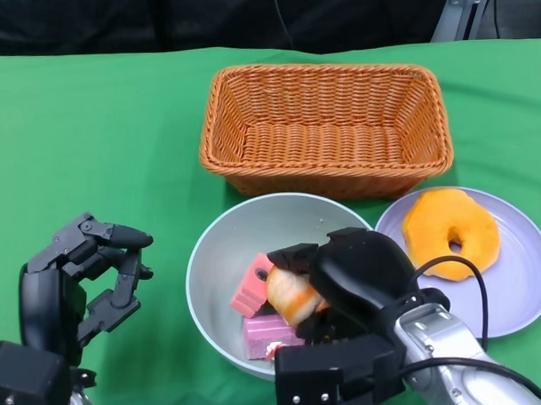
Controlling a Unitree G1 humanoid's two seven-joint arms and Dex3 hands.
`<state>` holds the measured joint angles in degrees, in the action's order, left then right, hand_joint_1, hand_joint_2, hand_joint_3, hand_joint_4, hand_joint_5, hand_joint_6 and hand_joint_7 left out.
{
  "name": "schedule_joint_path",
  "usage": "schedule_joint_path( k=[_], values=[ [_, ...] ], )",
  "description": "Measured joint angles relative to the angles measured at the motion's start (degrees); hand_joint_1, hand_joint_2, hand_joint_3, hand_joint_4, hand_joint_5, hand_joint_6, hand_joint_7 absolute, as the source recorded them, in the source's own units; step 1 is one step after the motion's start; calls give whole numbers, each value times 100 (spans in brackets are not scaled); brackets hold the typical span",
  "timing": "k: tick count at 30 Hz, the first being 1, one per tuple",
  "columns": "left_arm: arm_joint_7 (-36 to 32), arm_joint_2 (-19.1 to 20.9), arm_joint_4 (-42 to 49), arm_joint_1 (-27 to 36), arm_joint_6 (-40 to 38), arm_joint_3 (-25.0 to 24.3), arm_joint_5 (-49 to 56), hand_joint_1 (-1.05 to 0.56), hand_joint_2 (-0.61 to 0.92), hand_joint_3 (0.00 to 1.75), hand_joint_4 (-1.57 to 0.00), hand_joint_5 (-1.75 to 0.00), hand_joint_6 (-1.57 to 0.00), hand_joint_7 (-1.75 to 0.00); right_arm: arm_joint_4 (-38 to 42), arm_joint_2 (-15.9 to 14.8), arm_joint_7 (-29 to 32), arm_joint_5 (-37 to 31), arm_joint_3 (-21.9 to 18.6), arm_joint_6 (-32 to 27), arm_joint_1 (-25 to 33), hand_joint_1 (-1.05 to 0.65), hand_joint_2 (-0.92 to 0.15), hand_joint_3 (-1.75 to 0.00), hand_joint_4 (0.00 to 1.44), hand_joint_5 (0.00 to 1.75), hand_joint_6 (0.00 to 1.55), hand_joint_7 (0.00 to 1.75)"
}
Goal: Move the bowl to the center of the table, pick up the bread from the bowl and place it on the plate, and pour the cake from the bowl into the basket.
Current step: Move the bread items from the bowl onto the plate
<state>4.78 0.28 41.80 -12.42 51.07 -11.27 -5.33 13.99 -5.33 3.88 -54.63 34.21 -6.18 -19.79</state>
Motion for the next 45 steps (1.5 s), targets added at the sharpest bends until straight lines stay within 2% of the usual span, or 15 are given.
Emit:
schedule_joint_path(
  k=[1, 4, 7, 14, 17, 20, 26, 34, 38, 40, 43, 45],
  values=[
    [0, 0, 0, 0, 0, 0, 1, -10, 65, 82, -81, -148, -88, -106, 56, -1, 126, 46, -16, 71, 3, -27, -90, 0, 74, 142, 118, 6],
    [-1, 1, 1, 0, 0, 0, 5, -9, 65, 83, -81, -148, -88, -106, 226, -1, 576, 283, -139, 388, 48, -25, -91, -1, 74, 157, 120, 6],
    [-2, 3, 4, 0, 10, -2, 7, -9, 64, 83, -81, -148, -88, -107, 291, -37, 893, 524, -238, 701, 126, -25, -91, -1, 72, 164, 121, 6],
    [-1, 4, 15, -1, 19, -9, 2, -11, 64, 81, -81, -149, -87, -107, 204, -119, 1224, 971, -596, 1147, 341, -22, -91, -1, 69, 161, 120, 5],
    [-1, 10, 34, -6, 19, -11, 1, -11, 65, 80, -81, -148, -87, -107, -24, -147, 1300, 1032, -729, 1180, 449, -21, -90, -1, 75, 145, 119, 5],
    [0, 12, 61, -10, 19, -12, -6, -11, 66, 79, -81, -147, -88, -106, -330, -187, 1321, 1132, -902, 1236, 501, -19, -90, -1, 80, 137, 120, 5],
    [17, 38, 88, -20, 19, -11, -55, -12, 69, 71, -80, -147, -87, -107, -805, -241, 1328, 1318, -1180, 1400, 709, -16, -92, -2, 82, 144, 124, 10],
    [12, 65, 112, -24, 19, -12, -26, -12, 70, 70, -81, -146, -87, -108, -1844, -259, 1093, 1621, -1587, 1430, 1129, -17, -91, -3, 78, 155, 121, 19],
    [-6, 70, 113, -26, 19, -10, 18, -12, 70, 72, -82, -147, -87, -108, -2013, -350, 1203, 1570, -1906, 1473, 1161, -13, -90, -3, 77, 163, 118, 29],
    [-6, 82, 114, -26, 19, -14, 15, -12, 69, 73, -82, -148, -87, -108, -1919, -539, 1355, 1546, -2130, 1598, 1158, -15, -90, -3, 77, 164, 115, 36],
    [-4, 96, 114, -26, 19, -12, 8, -11, 68, 74, -81, -148, -87, -107, -1641, -802, 1546, 1531, -2440, 1685, 1156, -14, -92, -4, 74, 165, 98, 63],
    [0, 97, 113, -26, 18, -12, -10, -11, 68, 76, -81, -148, -87, -107, -1516, -968, 1569, 1533, -2610, 1683, 1180, -13, -92, -4, 71, 163, 94, 68]
  ],
)
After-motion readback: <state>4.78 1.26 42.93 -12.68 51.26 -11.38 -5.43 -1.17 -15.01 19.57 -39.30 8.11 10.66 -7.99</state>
